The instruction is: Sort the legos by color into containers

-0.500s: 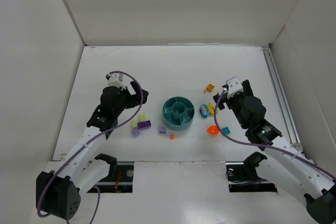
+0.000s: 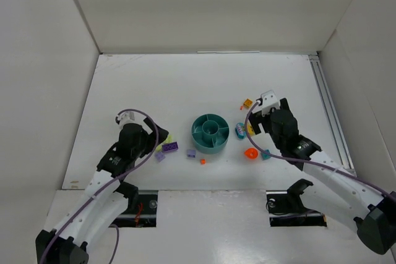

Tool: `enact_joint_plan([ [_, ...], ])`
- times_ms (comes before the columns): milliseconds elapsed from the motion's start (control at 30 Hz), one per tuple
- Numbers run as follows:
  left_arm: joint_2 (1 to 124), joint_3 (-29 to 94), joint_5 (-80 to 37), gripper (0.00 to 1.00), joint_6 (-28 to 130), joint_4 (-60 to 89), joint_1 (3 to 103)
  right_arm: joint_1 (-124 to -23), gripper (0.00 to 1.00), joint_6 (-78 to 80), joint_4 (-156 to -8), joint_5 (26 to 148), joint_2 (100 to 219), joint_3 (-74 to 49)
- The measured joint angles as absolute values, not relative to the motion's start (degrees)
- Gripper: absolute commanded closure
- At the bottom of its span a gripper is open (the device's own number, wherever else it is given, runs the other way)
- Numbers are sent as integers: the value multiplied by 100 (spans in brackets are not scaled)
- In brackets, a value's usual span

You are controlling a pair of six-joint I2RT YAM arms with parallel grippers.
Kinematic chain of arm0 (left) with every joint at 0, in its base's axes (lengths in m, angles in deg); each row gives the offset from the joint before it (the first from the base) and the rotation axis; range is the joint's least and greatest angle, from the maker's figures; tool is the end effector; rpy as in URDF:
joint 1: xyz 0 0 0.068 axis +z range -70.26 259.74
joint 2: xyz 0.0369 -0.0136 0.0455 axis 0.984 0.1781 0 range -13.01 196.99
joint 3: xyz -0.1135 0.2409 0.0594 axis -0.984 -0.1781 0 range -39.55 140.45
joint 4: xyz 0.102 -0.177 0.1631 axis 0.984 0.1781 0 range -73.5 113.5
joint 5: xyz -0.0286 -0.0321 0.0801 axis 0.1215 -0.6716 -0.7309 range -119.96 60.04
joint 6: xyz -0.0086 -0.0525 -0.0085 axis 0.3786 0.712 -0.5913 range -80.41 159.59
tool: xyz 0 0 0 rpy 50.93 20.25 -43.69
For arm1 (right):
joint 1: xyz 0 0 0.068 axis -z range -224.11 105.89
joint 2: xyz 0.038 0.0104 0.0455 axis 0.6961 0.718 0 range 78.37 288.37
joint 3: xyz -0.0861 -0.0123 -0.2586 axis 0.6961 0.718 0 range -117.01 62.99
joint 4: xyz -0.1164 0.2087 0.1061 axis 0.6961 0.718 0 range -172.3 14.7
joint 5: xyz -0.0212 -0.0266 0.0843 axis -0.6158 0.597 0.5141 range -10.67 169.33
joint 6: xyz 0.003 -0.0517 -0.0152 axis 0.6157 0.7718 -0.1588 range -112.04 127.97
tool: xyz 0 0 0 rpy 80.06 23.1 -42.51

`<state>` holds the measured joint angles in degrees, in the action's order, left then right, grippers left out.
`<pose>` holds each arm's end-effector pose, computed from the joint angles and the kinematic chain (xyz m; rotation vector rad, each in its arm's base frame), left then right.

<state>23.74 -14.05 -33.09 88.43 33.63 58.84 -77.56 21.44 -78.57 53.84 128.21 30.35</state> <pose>0.1472 -0.0540 0.2304 -0.5502 2.0672 -0.6813 0.1759 0.0979 0.2623 -0.4803 1.8423 -0.1945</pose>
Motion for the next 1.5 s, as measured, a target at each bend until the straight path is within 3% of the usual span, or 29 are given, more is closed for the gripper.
enact_joint_plan([
  [67,2271,-1521,-3316,14,9057,3513,5812,-7756,0,2070,-7793,5364,12906,3032],
  [233,2352,-1694,-3379,34,9494,3887,5707,-7756,0,1930,-7726,5335,12972,3002],
  [533,2934,-1709,-3665,42,10021,4261,5261,-7756,0,1820,-7669,5263,12970,2995],
  [800,3710,-1687,-3954,59,10362,4386,4859,-7756,0,1735,-7665,5241,12970,2995],
  [900,3994,-1582,-4033,59,10419,4421,4856,-7756,0,1689,-7662,5228,12970,2995],
  [967,4114,-1506,-4124,52,10427,4423,4856,-7756,0,1657,-7662,5226,12968,2995],
  [1167,4324,-1383,-4439,46,10465,4447,4856,-7756,0,1563,-7651,5222,12928,3006],
  [1367,4505,-1340,-4542,72,10410,4399,4856,-7756,0,1543,-7645,5222,12928,3006],
  [1500,4516,-1324,-4527,80,10349,4364,4856,-7756,0,1543,-7645,5222,12928,3006],
])
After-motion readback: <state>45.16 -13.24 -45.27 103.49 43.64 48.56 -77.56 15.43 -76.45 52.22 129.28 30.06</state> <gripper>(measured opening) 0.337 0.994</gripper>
